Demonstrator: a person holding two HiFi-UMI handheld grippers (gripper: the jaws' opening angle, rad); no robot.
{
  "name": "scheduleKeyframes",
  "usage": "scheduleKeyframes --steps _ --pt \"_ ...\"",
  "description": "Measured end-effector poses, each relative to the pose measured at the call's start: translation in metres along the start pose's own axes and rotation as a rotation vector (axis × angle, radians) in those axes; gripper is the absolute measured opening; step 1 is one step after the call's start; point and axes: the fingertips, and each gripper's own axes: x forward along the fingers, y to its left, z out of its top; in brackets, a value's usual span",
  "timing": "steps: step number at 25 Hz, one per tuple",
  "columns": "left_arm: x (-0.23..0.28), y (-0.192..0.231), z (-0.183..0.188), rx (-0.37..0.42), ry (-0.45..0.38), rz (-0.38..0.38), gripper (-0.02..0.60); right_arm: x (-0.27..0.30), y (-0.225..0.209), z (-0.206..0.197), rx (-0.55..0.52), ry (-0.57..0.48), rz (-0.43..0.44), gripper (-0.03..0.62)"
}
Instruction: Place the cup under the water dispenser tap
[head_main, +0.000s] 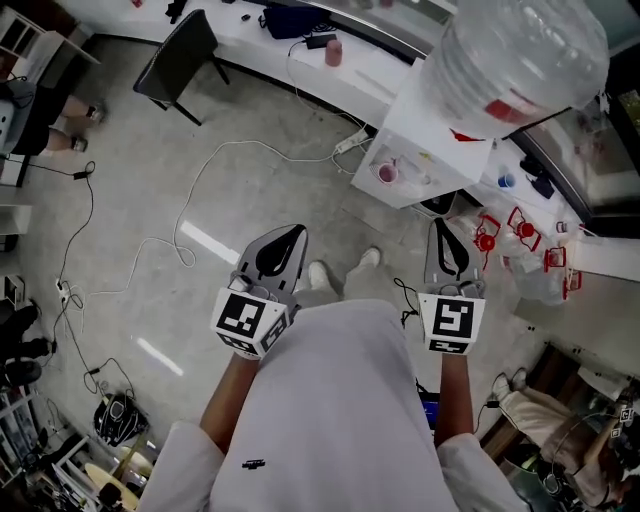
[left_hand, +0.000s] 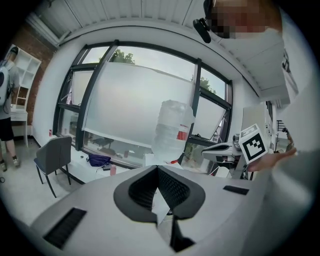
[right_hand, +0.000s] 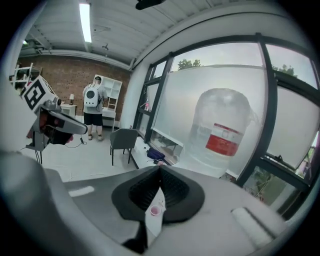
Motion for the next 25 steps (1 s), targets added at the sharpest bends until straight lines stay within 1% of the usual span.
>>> scheduleKeyframes --steps 5,9,11,13,18,21,25 --pt "-0.013 -0.001 0.014 0.01 -0.022 -0.002 0.0 -0.028 -0.007 0.015 0.062 -0.057 -0.049 0.011" --pt "-0.019 0.0 0.02 0.015 -0.036 -0.004 0.0 -0.049 -0.006 0.03 0.124 -0.16 -0.102 0.011" --pt "-0.021 -0.001 0.022 0.021 -0.04 -0.006 0.0 -0.058 -0.006 0.034 0.137 -0.191 -0.132 0.011" --pt "-0.022 -0.001 0.026 0.029 -0.043 -0.007 0.0 -0.061 -0.004 0.035 0.161 -0.2 -0.137 0.011" --pt "-0.024 -0.001 0.03 0.036 -0.047 -0.01 0.0 -0.06 0.0 0.032 0.195 -0.199 -0.114 0.011" --pt "-0.022 -0.003 0.03 0.04 -0.047 -0.017 0.0 -0.061 -0.001 0.029 0.247 -0.204 -0.115 0.011" --pt "-0.022 -0.007 0.034 0.041 -0.051 -0.025 0.0 -0.063 0.0 0.028 0.236 -0.198 -0.121 0.011"
